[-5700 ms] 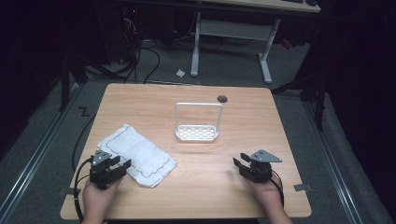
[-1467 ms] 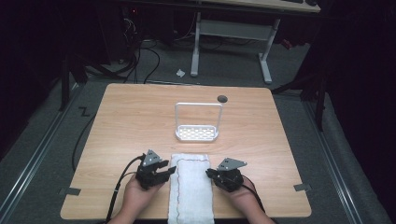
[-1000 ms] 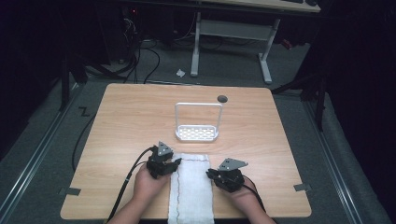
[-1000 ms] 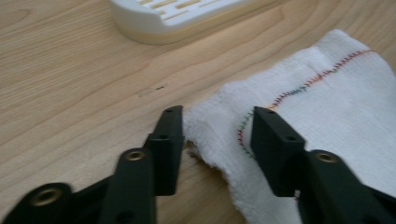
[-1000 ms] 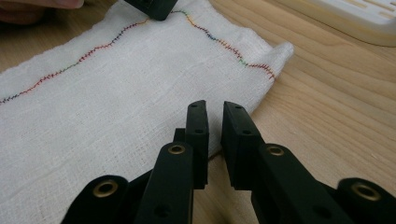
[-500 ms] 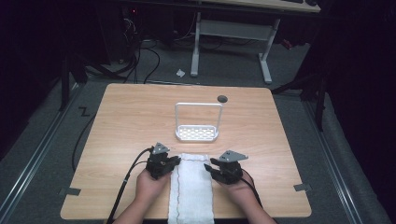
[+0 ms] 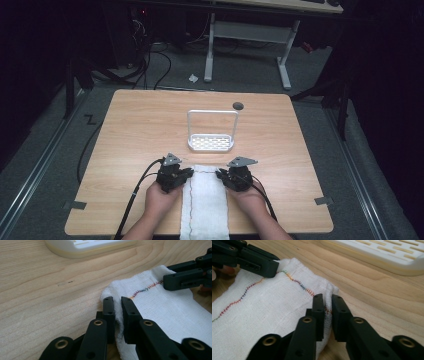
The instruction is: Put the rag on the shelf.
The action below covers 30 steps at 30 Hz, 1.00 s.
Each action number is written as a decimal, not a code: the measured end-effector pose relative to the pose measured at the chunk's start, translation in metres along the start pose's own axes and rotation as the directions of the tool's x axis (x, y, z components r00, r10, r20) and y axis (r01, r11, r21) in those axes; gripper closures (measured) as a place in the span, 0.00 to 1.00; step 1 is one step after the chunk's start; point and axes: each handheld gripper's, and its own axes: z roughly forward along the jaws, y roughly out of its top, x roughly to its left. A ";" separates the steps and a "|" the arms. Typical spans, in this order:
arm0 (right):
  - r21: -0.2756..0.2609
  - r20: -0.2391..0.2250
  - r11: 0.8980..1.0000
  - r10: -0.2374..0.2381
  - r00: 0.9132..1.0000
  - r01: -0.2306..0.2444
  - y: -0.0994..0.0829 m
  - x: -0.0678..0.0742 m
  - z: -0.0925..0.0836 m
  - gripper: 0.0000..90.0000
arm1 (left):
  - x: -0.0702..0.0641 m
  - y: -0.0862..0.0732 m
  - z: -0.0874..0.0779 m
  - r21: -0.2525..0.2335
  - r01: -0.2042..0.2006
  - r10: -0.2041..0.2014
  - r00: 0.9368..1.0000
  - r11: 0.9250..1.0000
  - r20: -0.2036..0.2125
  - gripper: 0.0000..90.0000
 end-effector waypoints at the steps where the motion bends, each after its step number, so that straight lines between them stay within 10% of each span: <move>1: -0.004 0.004 1.000 -0.008 1.000 0.008 0.000 0.001 0.000 0.95 | 0.000 0.000 -0.001 -0.005 0.006 -0.006 1.000 1.000 0.000 0.92; 30: -0.125 0.028 0.991 -0.041 0.999 0.044 0.002 0.009 -0.022 0.95 | -0.006 0.007 -0.020 -0.152 0.000 0.006 0.999 0.988 0.040 0.92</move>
